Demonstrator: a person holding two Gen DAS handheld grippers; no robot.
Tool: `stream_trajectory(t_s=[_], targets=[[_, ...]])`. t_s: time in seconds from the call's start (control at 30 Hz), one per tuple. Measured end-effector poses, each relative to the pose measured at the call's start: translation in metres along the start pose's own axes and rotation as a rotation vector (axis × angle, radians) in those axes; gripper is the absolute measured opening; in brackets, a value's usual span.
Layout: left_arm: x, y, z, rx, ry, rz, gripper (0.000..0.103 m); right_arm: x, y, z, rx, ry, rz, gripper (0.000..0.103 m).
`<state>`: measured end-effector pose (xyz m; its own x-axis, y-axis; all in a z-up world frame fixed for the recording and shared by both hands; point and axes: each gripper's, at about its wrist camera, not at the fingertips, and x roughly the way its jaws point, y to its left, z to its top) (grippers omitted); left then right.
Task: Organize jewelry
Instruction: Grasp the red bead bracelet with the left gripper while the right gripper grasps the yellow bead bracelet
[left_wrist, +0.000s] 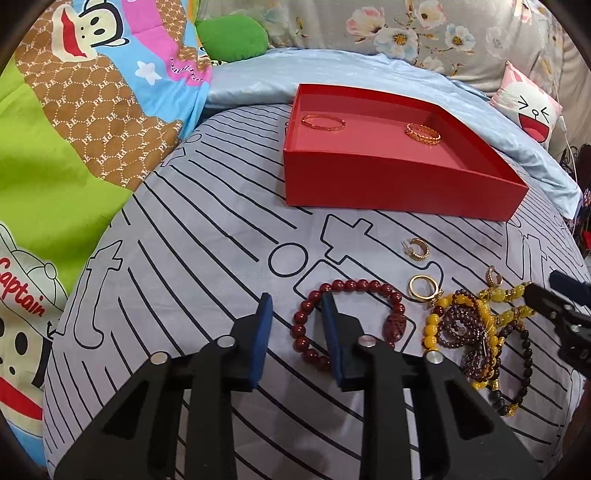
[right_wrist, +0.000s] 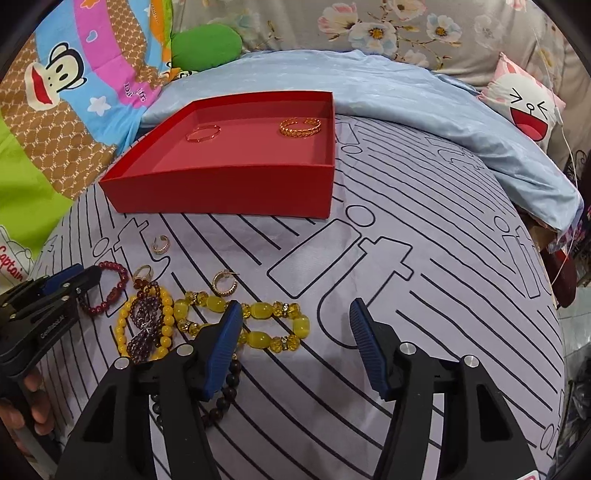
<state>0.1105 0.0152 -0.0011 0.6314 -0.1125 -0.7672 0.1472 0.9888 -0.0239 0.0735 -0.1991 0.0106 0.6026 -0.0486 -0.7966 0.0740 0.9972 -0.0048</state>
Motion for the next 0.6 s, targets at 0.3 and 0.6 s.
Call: stream_trajectory(t_s=[0.3, 0.6], targets=[[0.001, 0.001, 0.0, -0.005, -0.002, -0.007, 0.026, 0.006, 0.002, -0.007, -0.02, 0.003, -0.001, 0.036], [0.001, 0.003, 0.0, -0.012, -0.004, -0.012, 0.024, -0.001, 0.001, -0.014, -0.003, 0.01, 0.01, 0.009]])
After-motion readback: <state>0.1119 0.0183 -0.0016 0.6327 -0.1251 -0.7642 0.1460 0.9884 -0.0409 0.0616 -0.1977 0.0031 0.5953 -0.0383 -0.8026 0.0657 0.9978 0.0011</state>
